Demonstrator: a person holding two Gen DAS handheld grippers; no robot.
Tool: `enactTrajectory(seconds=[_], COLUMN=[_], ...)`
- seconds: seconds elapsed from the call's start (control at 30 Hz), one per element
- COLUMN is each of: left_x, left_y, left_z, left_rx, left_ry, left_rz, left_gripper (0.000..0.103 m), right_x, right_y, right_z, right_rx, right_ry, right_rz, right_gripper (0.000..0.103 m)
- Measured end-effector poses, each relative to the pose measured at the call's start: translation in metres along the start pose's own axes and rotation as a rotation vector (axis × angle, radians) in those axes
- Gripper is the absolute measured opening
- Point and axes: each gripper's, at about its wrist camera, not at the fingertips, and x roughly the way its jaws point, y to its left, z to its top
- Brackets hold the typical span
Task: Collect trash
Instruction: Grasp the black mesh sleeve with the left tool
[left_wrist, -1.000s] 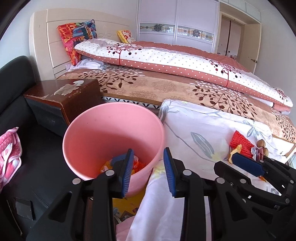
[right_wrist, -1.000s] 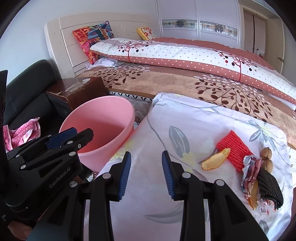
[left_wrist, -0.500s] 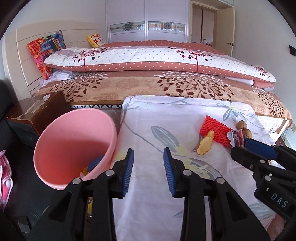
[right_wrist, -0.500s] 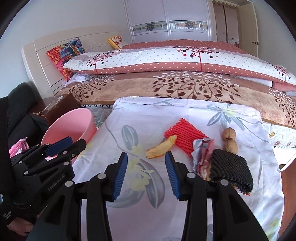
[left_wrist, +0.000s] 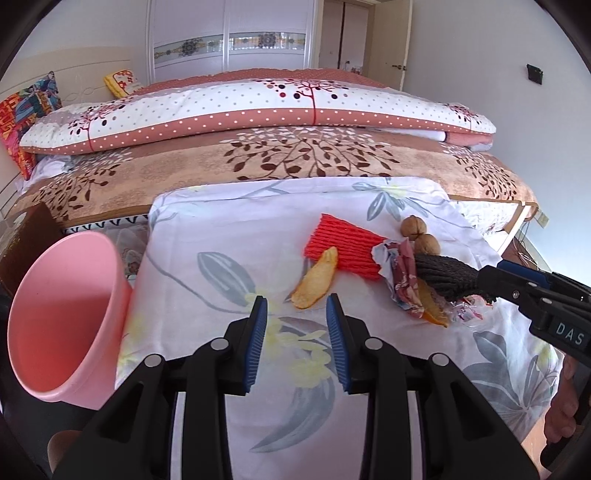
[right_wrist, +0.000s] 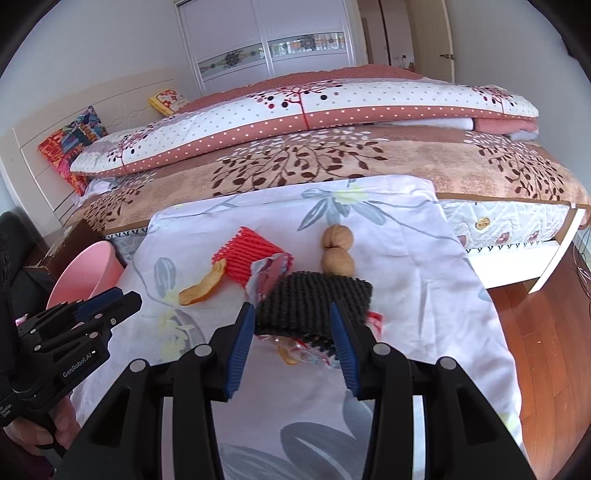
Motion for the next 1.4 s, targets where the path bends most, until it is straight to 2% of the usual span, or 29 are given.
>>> enactTrajectory(seconds=[0.23,0.37,0.57,0.73,1.0,1.2,1.4], left_x=[0.012,0.009,0.010,0.022,0.053,0.062,0.060], left_y=[-0.032,-0.053,-0.079,-0.109,-0.118,-0.117,-0.117], left_z=[0.007,0.013,0.032,0.037,0.030,0.020,0.017], left_rx=[0.035,0.079,0.070,0.123,0.145,0.146,0.160], left_ry=[0.056,0.038,0.041,0.067,0.116,0.158,0.140], left_rz=[-0.160,-0.208,-0.290,-0.283,-0.210,-0.206,-0.221], left_gripper=[0.033,0.033,0.033,0.033,0.033,0.033,0.033], right_x=[0.004,0.001,-0.013,-0.025,-0.038,-0.032,-0.024], right_y=[-0.035,-0.042,-0.050,-0.061,-0.072,-0.074,-0.071], right_z=[-0.004,-0.005,-0.005,-0.007,-0.012,-0.016,-0.021], right_rx=[0.089,0.101,0.107,0.116,0.116,0.135,0.125], right_ry=[0.027,0.028,0.012,0.009,0.013,0.026,0.041], right_rz=[-0.020,-0.041,-0.084,-0.127,-0.177,-0.165,-0.144], right_gripper=[0.042,0.042,0.042,0.042,0.042,0.042,0.042])
